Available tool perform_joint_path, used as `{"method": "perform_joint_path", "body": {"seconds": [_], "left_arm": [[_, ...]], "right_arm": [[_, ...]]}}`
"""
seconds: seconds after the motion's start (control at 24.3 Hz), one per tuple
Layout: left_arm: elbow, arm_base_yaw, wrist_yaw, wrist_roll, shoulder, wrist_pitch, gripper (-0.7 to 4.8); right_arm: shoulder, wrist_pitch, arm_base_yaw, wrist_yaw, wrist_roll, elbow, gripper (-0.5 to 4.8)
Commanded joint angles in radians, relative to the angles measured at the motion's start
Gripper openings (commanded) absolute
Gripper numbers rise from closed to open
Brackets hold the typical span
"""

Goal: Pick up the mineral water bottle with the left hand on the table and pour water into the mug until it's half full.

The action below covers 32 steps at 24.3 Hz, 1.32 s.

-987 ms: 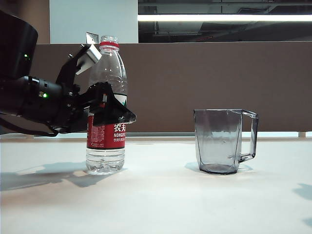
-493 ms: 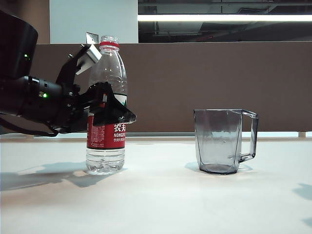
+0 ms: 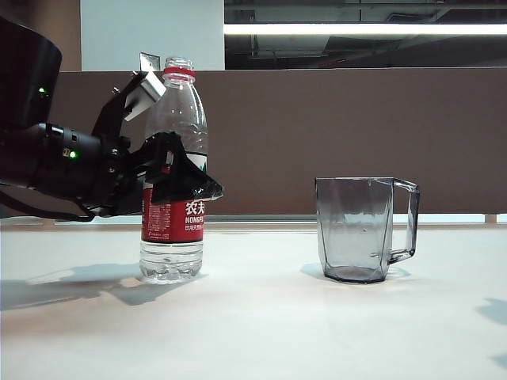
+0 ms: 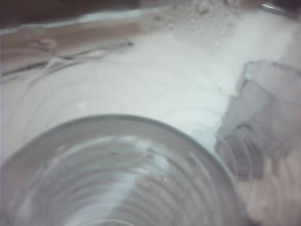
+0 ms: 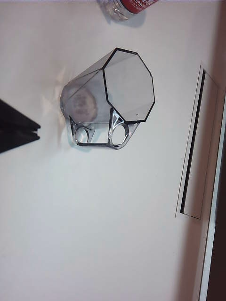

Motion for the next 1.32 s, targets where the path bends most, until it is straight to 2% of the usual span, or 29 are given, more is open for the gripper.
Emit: {"method": "perform_joint_path", "body": {"seconds": [0.04, 0.41, 0.45, 0.49, 0.53, 1.32], "left_arm": [[0.003, -0.002, 0.007, 0.004, 0.001, 0.006, 3.52], [0.003, -0.002, 0.008, 0.008, 0.001, 0.006, 3.46], [0.003, -0.002, 0.007, 0.008, 0.001, 0.006, 3.33], [0.003, -0.002, 0.007, 0.008, 0.001, 0.006, 2.86], [0.003, -0.002, 0.007, 0.008, 0.001, 0.006, 2.65], [0.003, -0.002, 0.007, 0.003, 0.0, 0.008, 2.66]], "right_arm": [[-0.001, 0.015, 0.001, 0.001, 0.0, 0.006, -0.05], [-0.001, 0.015, 0.001, 0.001, 0.0, 0.006, -0.05], [-0.001, 0.015, 0.001, 0.001, 0.0, 0.006, -0.05], [-0.001, 0.015, 0.001, 0.001, 0.0, 0.006, -0.05], [-0.001, 0.015, 0.001, 0.001, 0.0, 0.006, -0.05], [-0.001, 0.015, 0.001, 0.001, 0.0, 0.006, -0.05]]}}
